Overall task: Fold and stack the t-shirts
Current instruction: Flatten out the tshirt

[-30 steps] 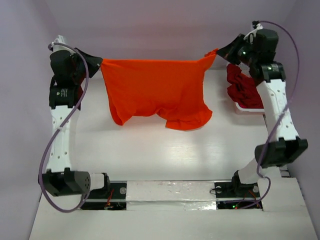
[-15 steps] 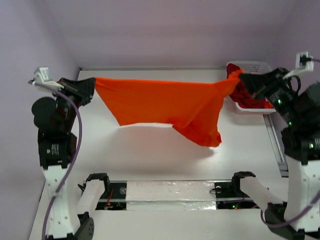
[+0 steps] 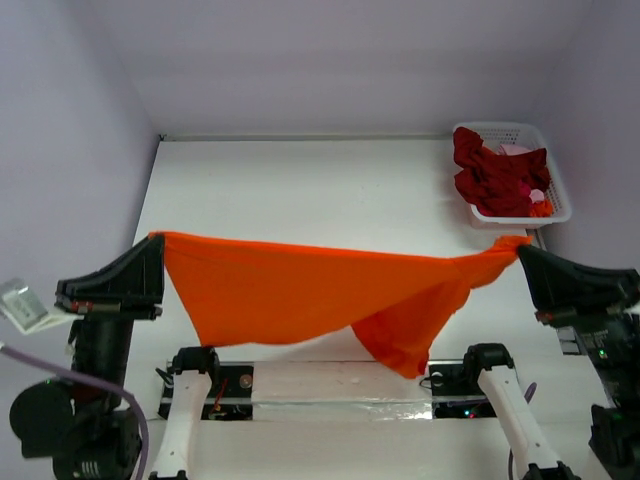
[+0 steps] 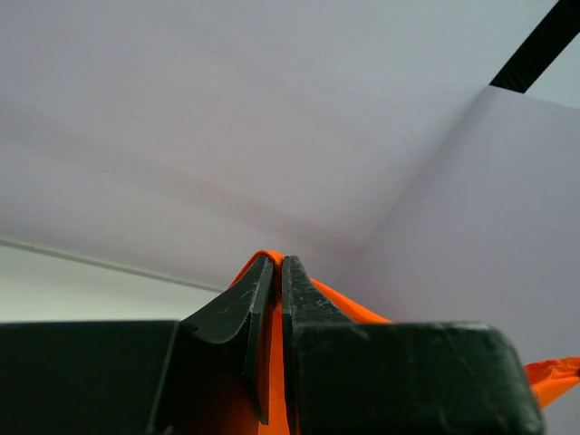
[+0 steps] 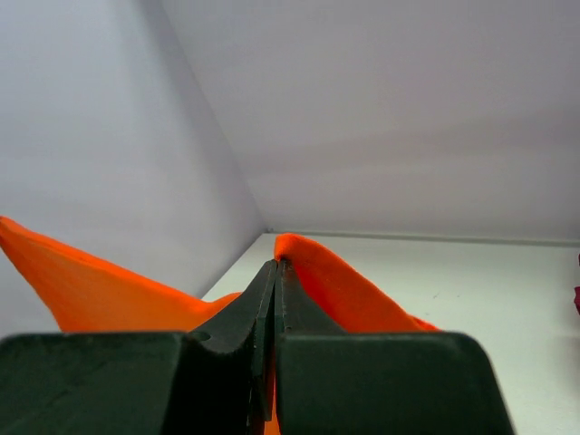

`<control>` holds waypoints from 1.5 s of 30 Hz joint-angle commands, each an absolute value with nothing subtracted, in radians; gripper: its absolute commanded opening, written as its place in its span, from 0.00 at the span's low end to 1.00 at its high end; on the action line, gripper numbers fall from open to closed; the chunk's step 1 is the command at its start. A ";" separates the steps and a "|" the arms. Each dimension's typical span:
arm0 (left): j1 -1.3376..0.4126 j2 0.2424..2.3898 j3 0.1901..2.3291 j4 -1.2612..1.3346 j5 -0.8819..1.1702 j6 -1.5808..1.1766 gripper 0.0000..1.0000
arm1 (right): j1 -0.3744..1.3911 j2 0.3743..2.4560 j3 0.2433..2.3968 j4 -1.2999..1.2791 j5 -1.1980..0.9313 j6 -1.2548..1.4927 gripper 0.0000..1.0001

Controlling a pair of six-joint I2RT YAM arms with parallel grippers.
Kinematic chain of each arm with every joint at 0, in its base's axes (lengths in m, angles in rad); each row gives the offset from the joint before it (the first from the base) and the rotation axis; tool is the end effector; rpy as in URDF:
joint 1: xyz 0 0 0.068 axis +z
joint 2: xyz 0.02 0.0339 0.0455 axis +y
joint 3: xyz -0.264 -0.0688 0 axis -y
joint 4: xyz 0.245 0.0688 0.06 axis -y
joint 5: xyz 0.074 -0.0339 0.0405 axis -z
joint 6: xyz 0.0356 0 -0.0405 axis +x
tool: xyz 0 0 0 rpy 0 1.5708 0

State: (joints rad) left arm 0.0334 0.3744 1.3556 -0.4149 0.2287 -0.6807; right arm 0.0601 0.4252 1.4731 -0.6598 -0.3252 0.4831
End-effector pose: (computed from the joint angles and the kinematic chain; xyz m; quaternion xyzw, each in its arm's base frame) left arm -0.0474 -0.0097 0.5054 -0.0735 0.4830 -0.3290 0.8081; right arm -0.0510 0.0083 0.5054 -0.0159 0.5661 0.3067 0.7650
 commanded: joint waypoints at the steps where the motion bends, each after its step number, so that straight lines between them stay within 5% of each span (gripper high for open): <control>1: 0.031 0.356 1.396 -0.420 0.189 -0.686 0.00 | 0.064 0.391 1.506 -0.660 -0.273 0.466 0.00; 11: 0.011 0.348 1.335 -0.382 0.137 -0.646 0.00 | 0.064 0.353 1.434 -0.529 -0.310 0.515 0.00; 30: 0.011 0.626 1.192 -0.149 0.103 -0.655 0.00 | 0.064 0.744 1.477 -0.391 -0.285 0.482 0.00; 45: 0.011 0.295 1.183 -0.319 0.097 -0.681 0.00 | 0.064 0.439 1.486 -0.612 -0.292 0.480 0.00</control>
State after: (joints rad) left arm 0.0120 0.3286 1.1870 -0.3038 0.1192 -0.6682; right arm 0.0605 0.4820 1.4616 -0.5636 -0.3210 0.4934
